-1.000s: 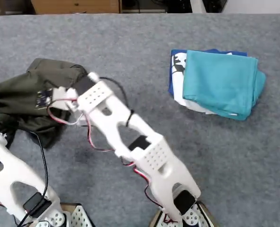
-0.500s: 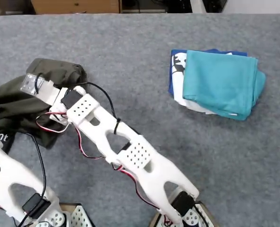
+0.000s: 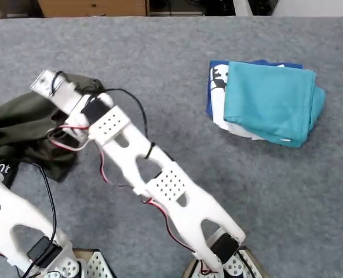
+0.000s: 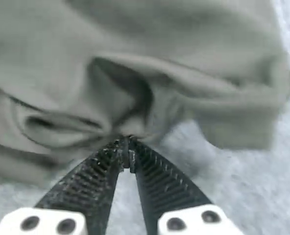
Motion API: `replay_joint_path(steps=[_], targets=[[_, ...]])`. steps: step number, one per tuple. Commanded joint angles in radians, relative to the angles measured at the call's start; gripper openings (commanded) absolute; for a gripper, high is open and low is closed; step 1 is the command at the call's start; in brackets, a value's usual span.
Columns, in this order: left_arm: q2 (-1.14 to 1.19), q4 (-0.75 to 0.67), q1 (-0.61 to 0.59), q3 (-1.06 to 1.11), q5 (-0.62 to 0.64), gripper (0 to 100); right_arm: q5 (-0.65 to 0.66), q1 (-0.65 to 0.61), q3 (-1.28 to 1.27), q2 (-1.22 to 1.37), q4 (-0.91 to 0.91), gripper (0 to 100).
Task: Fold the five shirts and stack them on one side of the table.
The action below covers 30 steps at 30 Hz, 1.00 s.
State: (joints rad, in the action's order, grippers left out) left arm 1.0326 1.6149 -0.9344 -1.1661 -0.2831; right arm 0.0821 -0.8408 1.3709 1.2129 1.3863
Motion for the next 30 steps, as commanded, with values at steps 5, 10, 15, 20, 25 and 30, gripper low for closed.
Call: replay_joint_path(steps=[5, 10, 15, 20, 25, 30], targets=[[-0.01, 0.008, -0.009, -0.057, -0.005, 2, 0.032, 0.071, 0.226, -0.015, 0.206, 0.1], [-0.01, 0.008, -0.009, -0.057, -0.005, 2, 0.123, 0.024, 0.294, -0.016, 0.261, 0.1], [-0.01, 0.009, -0.009, -0.057, -0.005, 2, 0.117, -0.051, 0.208, 0.013, 0.158, 3.8], [-0.013, 0.055, -0.009, -0.057, -0.005, 2, -0.16, -0.085, 0.154, 0.062, 0.044, 19.2], [-0.01, 0.058, -0.012, -0.055, -0.005, 2, -0.365, -0.082, 0.148, 0.128, -0.032, 22.4], [-0.015, 0.057, -0.015, -0.055, -0.005, 2, -0.368, -0.065, 0.162, 0.13, 0.044, 3.2]])
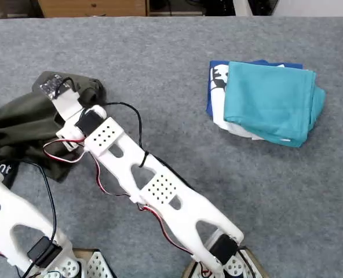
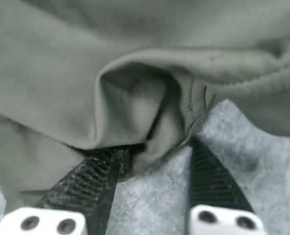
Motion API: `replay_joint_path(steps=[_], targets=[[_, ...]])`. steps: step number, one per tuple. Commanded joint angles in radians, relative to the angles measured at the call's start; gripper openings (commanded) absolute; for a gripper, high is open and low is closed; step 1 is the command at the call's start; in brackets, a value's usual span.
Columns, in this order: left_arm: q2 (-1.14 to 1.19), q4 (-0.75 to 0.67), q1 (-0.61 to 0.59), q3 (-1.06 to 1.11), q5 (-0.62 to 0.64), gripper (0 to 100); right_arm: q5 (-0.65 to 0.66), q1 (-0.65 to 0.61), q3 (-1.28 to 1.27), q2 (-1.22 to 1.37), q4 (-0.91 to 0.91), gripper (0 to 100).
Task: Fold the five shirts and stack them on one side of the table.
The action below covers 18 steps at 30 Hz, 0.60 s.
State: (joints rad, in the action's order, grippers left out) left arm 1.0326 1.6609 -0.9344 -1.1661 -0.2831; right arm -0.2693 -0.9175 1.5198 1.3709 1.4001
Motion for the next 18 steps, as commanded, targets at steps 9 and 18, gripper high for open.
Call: replay_joint_path(steps=[9, 18], targets=[[-0.018, 0.086, -0.009, -0.061, -0.049, 2, 0.04, 0.15, 0.013, -0.154, 0.242, 0.1], [-0.019, 0.101, 0.064, 0.006, -0.189, 2, 0.348, 0.332, 0.005, -0.321, 0.382, 0.0]])
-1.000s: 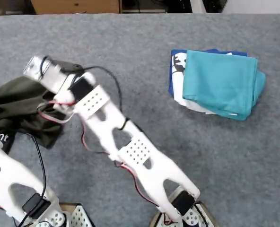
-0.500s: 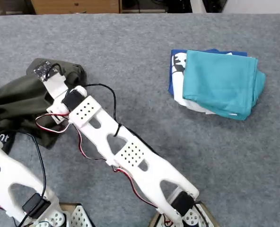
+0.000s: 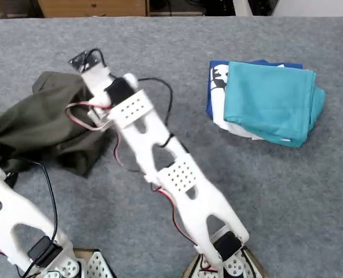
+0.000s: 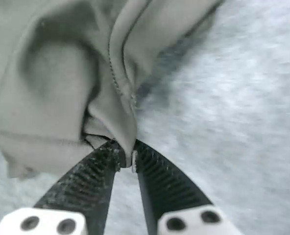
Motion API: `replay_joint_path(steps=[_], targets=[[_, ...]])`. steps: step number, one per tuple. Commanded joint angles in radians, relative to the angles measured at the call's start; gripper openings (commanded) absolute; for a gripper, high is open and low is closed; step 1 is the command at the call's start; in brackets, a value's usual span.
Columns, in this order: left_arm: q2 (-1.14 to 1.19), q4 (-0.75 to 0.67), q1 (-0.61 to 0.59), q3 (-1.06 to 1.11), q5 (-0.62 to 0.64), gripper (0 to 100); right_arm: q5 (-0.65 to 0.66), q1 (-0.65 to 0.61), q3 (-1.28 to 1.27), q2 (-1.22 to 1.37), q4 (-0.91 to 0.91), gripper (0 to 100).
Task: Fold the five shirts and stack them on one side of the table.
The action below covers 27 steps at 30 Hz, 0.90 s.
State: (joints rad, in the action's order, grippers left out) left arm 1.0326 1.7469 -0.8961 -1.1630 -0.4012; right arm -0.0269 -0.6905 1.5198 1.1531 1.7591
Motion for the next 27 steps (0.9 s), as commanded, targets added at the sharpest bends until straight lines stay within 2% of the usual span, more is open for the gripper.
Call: replay_joint_path(steps=[1, 6, 12, 15, 17, 23, 27], targets=[[-0.019, 0.015, 0.041, 0.011, -0.106, 2, 0.155, 0.136, 0.008, -0.117, 0.023, 0.0], [-0.019, 0.015, 0.132, 0.051, -0.252, 2, 0.407, 0.26, 0.001, -0.145, 0.025, 0.0], [-0.007, 0.009, 0.273, -0.048, -0.253, 2, 0.6, 0.289, 0.013, -0.062, -0.083, 0.2], [-0.007, -0.041, 0.33, -0.066, -0.247, 2, 0.601, 0.291, 0.015, -0.027, -0.173, 0.3], [-0.007, -0.106, 0.342, -0.068, -0.193, 2, 0.572, 0.291, 0.027, -0.027, -0.192, 1.6], [-0.007, -0.203, 0.339, -0.074, -0.04, 2, 0.391, 0.321, 0.148, -0.024, -0.18, 22.4], [-0.007, -0.203, 0.339, -0.066, -0.035, 2, 0.453, 0.328, 0.151, -0.03, -0.104, 27.0]])
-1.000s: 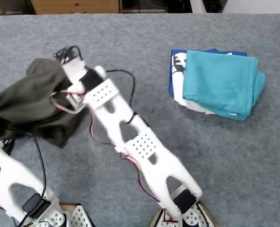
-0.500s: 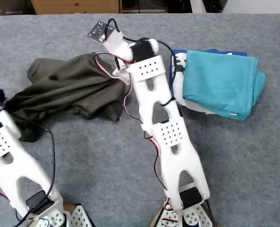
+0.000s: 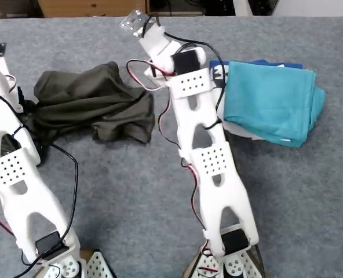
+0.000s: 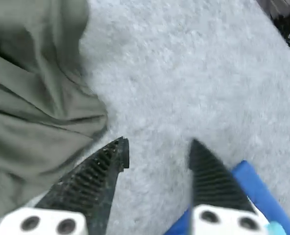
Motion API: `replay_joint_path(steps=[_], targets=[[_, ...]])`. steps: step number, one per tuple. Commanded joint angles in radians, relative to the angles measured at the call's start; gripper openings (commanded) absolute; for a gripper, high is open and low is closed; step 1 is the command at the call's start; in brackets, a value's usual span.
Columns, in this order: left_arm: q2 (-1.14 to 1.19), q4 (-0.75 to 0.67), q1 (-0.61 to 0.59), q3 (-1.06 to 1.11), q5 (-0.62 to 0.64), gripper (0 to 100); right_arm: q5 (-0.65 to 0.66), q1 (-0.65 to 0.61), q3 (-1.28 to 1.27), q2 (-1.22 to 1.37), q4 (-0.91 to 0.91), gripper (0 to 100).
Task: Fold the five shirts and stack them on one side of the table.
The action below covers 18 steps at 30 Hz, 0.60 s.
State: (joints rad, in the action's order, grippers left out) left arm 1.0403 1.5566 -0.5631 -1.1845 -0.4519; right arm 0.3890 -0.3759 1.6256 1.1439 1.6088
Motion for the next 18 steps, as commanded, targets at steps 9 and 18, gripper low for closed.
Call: replay_joint_path(steps=[9, 18], targets=[[-0.015, -0.02, 0.002, -0.044, 0.015, 2, 0.163, -0.004, 0.016, -0.073, 0.183, 11.3], [-0.015, -0.078, -0.069, -0.046, 0.017, 2, 0.394, -0.107, -0.593, -0.401, 0.18, 10.4]])
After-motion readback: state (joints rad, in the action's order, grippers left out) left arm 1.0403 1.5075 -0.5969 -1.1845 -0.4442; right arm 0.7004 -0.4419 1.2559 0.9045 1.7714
